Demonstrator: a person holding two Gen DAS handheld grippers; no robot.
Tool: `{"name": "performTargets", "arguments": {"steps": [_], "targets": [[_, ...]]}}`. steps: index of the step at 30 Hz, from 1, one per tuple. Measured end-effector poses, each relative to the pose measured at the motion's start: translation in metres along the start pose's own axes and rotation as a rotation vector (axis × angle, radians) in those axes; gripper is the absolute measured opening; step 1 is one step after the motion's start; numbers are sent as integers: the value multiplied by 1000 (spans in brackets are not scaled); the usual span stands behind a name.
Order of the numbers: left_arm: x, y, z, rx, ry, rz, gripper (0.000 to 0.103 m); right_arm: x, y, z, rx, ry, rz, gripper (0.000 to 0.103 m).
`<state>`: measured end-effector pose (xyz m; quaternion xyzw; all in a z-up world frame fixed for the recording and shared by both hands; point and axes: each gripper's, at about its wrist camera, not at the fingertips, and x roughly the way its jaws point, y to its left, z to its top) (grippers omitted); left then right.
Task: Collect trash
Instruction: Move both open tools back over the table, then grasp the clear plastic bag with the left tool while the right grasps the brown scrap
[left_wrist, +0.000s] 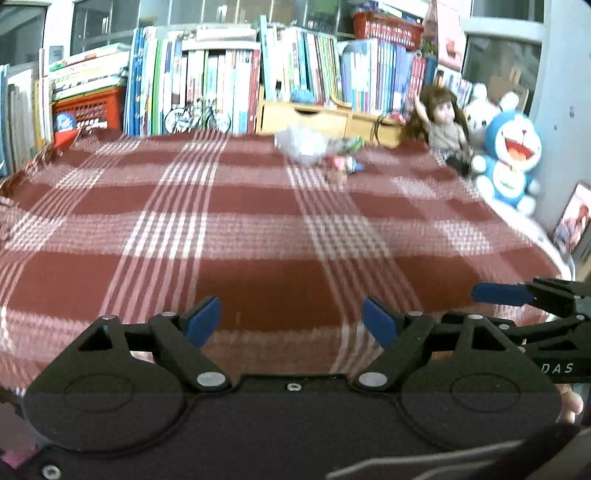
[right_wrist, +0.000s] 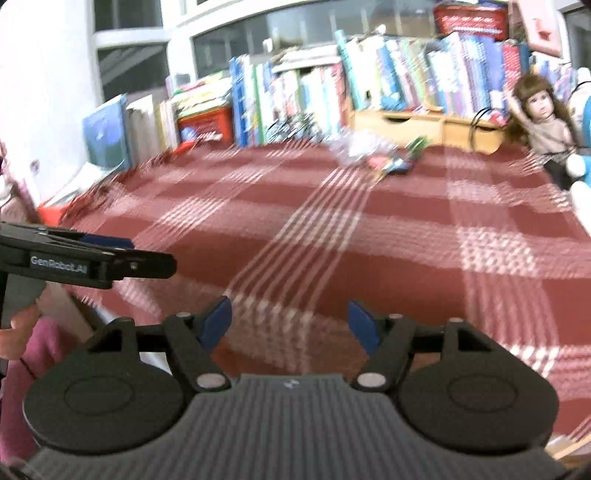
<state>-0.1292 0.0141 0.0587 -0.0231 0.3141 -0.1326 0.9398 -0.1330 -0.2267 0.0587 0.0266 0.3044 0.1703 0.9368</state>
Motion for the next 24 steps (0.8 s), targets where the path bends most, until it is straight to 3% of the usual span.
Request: {"name": "performTargets", "arguments": {"steps": [6,14,18,24], "targets": [[33,4,52,-26,-41,-32,85,13,-34,32,44,-53,-70,81],[99,13,129,-90,-98,7,93,50,-65,75,56,-81,-120,89],[143,25,158,-135,-185,-63,98,78,-71,91,35,-80,-138,89],[226,40,191,-318,-104,-41,98,130,-73,110,13,-59,-118,89]]}}
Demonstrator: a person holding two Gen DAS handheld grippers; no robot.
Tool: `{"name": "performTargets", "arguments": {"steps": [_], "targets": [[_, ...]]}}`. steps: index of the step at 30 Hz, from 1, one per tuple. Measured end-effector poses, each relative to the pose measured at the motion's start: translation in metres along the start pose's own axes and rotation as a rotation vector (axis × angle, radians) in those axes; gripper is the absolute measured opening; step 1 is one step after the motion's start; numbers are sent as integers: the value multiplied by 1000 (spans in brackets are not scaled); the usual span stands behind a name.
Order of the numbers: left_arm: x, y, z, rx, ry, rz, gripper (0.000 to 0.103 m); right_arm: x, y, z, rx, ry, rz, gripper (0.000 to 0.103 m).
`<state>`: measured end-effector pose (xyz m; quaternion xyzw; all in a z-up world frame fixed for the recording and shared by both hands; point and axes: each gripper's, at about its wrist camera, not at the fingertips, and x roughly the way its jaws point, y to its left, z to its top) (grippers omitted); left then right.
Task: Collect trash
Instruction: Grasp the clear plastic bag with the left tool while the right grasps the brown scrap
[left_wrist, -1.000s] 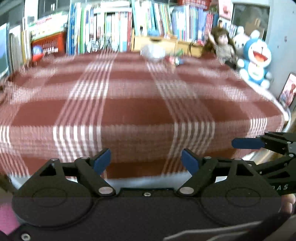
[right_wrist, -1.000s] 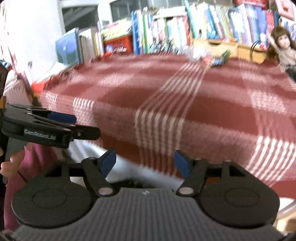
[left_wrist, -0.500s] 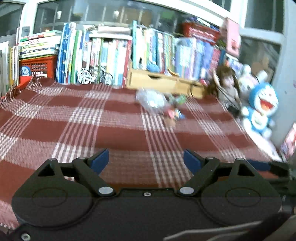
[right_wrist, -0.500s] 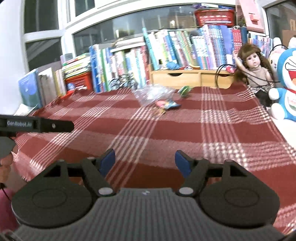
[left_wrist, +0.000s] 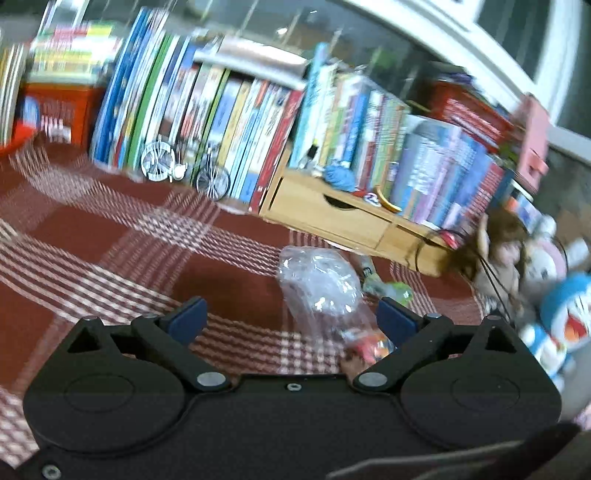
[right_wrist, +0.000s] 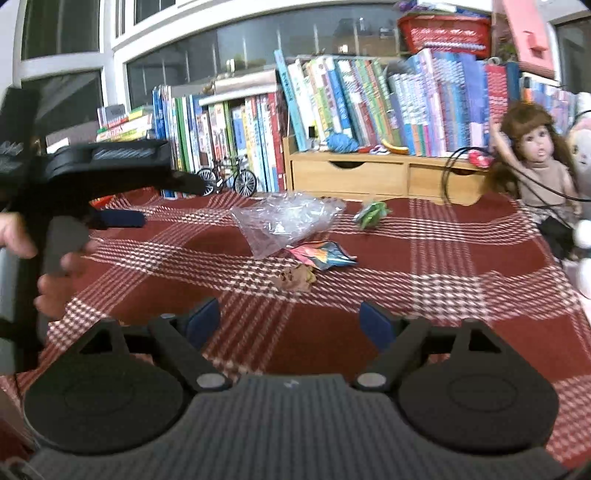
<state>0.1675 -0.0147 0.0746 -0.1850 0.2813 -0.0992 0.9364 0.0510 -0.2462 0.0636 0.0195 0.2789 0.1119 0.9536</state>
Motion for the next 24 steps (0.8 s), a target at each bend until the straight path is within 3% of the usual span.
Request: {"name": "performTargets", "arguments": {"steps": [5,13,18,19,20,21,23,24], "targets": [[64,9,0,-125,70,30,98,40,3,8,-22,33,9,89],[122,6,-6,-159,133,31,98,85,-7,14,-10,86,31,88],[139,0,-11,-140,126,44,95,104,-8,16,-7,120,46,74],[139,0,-11,-138,121,39,85,107,-8,16,-4,123,49,71],[141,-1,-11,-137,123,25,66,109,-9,16,-3,127,51,61],[141,-1,-10,-143,125,11,55,111,-8,15,-3,132,54,51],[140,0,-8,-168,125,2,24,112,-8,14,-8,135,54,38],[139,0,-7,-165,123,10,17,111,-8,14,-8,130,53,34]]}}
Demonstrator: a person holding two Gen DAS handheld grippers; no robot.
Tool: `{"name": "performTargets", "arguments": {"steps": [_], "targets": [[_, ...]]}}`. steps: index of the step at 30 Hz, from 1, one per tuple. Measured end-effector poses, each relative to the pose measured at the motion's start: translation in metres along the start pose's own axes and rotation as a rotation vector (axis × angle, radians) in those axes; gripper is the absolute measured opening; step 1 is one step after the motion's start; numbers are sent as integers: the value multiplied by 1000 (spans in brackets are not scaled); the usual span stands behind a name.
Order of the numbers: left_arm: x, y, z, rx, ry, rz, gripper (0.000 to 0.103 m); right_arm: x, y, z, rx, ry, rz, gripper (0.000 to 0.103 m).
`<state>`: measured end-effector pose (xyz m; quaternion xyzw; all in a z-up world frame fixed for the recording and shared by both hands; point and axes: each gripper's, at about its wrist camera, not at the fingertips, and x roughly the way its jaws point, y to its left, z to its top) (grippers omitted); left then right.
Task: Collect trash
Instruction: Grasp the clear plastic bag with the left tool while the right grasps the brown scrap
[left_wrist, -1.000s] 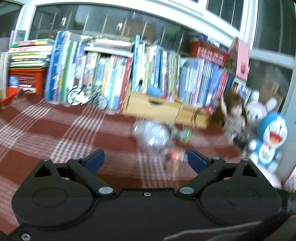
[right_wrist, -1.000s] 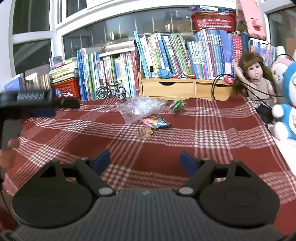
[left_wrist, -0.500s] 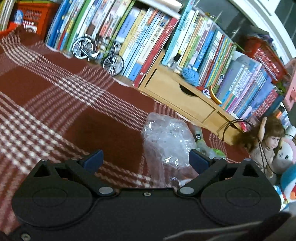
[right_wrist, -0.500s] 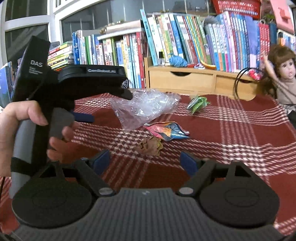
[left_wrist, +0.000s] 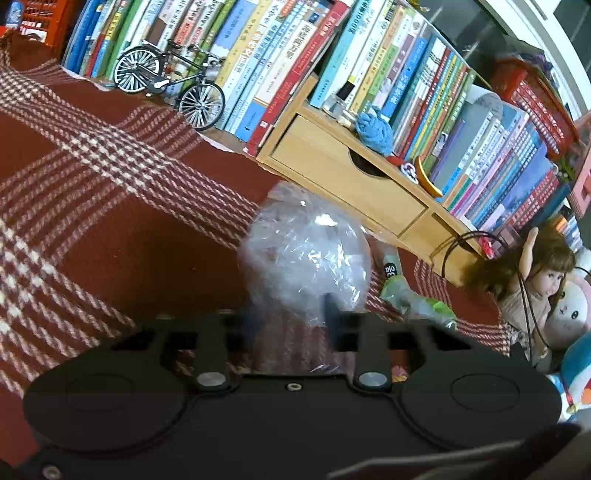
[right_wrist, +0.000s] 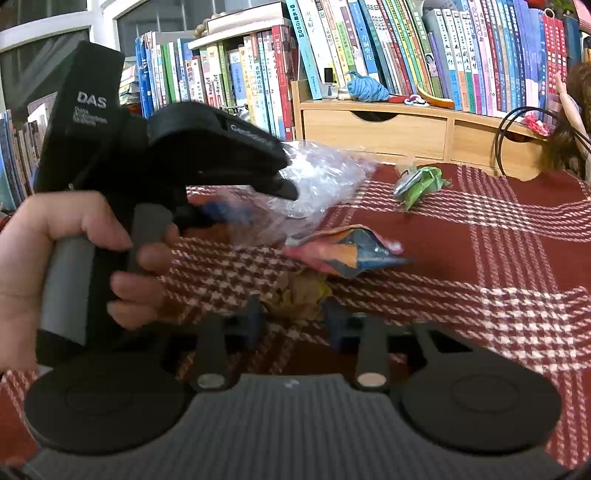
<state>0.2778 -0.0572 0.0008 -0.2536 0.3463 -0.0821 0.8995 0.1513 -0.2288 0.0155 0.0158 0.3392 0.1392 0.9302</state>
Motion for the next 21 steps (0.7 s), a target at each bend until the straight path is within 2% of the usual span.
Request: {"name": "performTargets", "arguments": {"steps": [1,4,14,21], "targets": [[-2,-1,0,15,-4,14,10,-1,0,0,4,-5,0,33],[-13,-2,-2,56,-43,39,8,-8,-1,-2,14,-18,1,30],[-72,-3,-10,144,-100,46,7,-44,7,-14,2,-38,7,28],[-132,2,-34,202,-118,24,6,-83,19,-26,-1,-64,6,28]]}}
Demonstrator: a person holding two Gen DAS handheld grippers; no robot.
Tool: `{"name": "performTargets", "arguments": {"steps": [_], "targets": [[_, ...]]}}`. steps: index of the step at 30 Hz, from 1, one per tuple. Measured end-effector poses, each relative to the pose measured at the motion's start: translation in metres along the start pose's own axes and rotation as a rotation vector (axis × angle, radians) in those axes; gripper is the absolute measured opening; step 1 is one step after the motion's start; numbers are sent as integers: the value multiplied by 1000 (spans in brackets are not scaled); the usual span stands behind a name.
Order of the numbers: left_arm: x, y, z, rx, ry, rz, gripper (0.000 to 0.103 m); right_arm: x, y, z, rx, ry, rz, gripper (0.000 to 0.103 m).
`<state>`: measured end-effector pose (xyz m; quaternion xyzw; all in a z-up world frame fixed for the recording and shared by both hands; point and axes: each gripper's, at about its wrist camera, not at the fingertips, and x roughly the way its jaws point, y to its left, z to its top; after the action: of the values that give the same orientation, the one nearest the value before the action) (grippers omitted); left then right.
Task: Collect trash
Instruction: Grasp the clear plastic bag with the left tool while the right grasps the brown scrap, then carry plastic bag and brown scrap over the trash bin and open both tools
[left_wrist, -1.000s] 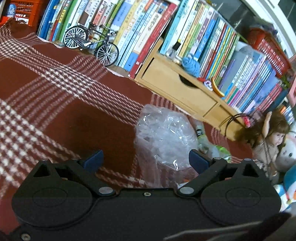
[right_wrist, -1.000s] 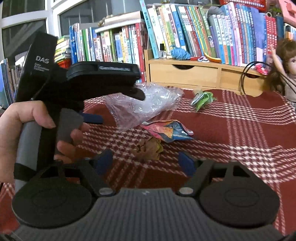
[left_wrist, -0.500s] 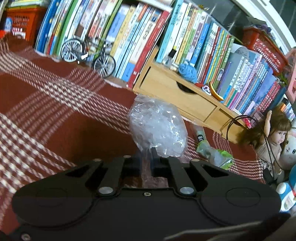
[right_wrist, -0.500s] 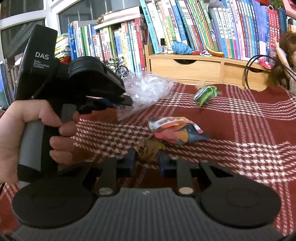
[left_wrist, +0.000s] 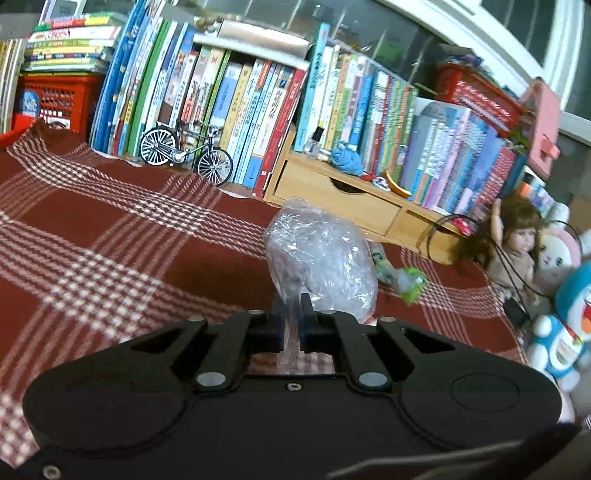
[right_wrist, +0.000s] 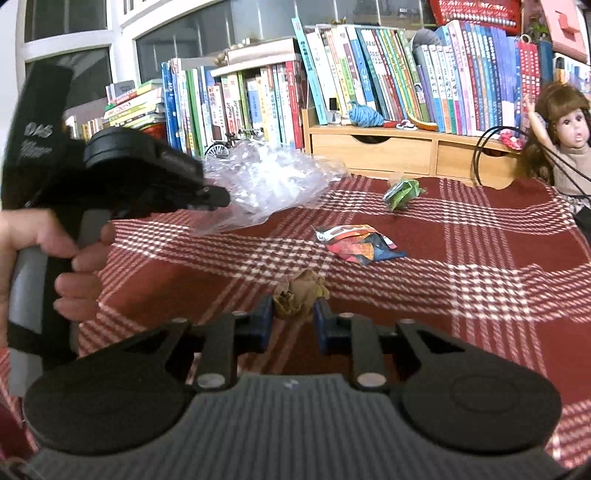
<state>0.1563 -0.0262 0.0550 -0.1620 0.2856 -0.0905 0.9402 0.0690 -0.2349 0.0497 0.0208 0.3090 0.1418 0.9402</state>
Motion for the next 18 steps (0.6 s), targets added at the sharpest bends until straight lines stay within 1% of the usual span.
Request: {"name": "performTargets", "arguments": {"steps": [5,9,12,15,18], "targets": [[-56,1,-22,22,-22,-26,6,-33,8,-13,11,-29,1,28],[-101,4,-46,28,-37,-50,6,-59,14,-28,36,-56,7,28],[-131,5,-66,65,-53,-57,6,-75,21,-39,26,-66,1,28],[-163,7,-84,100,-93,-62,6,-88,28,-47,23,-69,1,29],[-196,11,-101,109,-139,-68,6,-100,33,-55,21,-76,6,29]]}}
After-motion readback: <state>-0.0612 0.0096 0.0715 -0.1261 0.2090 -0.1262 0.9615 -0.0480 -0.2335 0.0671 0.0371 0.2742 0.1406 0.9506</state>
